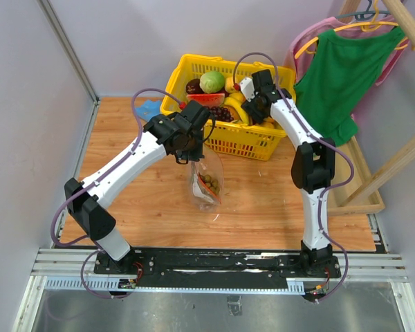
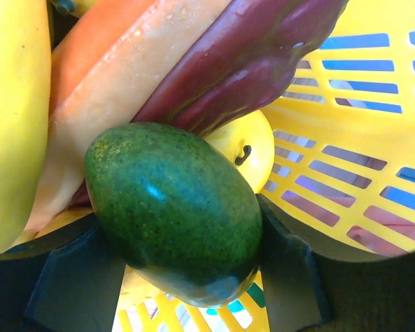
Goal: Place the food in the zip-top bag and seal the zipper
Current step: Pick up the fake fruit from the bin.
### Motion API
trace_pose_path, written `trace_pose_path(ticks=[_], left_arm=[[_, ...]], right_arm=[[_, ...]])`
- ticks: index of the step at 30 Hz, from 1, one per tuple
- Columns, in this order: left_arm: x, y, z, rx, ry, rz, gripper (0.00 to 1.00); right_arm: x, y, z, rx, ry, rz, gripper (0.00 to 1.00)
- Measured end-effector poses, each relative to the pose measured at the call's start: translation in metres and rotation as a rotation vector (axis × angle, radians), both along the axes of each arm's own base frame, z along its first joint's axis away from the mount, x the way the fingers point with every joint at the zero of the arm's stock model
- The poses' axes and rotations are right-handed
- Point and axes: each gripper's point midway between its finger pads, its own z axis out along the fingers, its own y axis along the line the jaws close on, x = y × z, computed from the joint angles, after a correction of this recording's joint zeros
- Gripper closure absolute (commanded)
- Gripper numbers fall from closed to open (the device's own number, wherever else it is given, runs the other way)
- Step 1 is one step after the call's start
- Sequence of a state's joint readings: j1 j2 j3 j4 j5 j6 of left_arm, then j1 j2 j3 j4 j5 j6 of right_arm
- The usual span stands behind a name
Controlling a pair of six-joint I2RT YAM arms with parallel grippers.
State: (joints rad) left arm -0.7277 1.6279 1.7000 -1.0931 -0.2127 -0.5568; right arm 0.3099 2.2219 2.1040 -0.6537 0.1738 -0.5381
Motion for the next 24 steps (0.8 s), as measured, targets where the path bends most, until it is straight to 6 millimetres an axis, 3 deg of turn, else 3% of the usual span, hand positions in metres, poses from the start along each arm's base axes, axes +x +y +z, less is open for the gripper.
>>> trace_pose_path(ticks=[5, 8, 19, 24], left_arm=[[0.0, 0.001, 0.001, 0.003, -0.002, 0.002, 1.0], [0.001, 0.002, 0.001, 0.008, -0.005, 0.006, 1.0], [-0.003, 0.006, 0.011, -0.038, -0.029, 0.041, 1.0], [-0.008, 0.007, 0.016, -0.082, -0.038, 0.062, 1.0]], right_arm=[[-0.005, 0.002, 0.01, 0.01, -0.002, 0.005, 0.73], [-0.016, 0.003, 0.026, 0.033, -0.003, -0.003, 0.78], [-0.045, 0.013, 0.108, 0.216, -0.127, -0.084, 0.82], [-0.066, 0.03, 0.148, 0.329, -0.193, -0.121, 0.83]])
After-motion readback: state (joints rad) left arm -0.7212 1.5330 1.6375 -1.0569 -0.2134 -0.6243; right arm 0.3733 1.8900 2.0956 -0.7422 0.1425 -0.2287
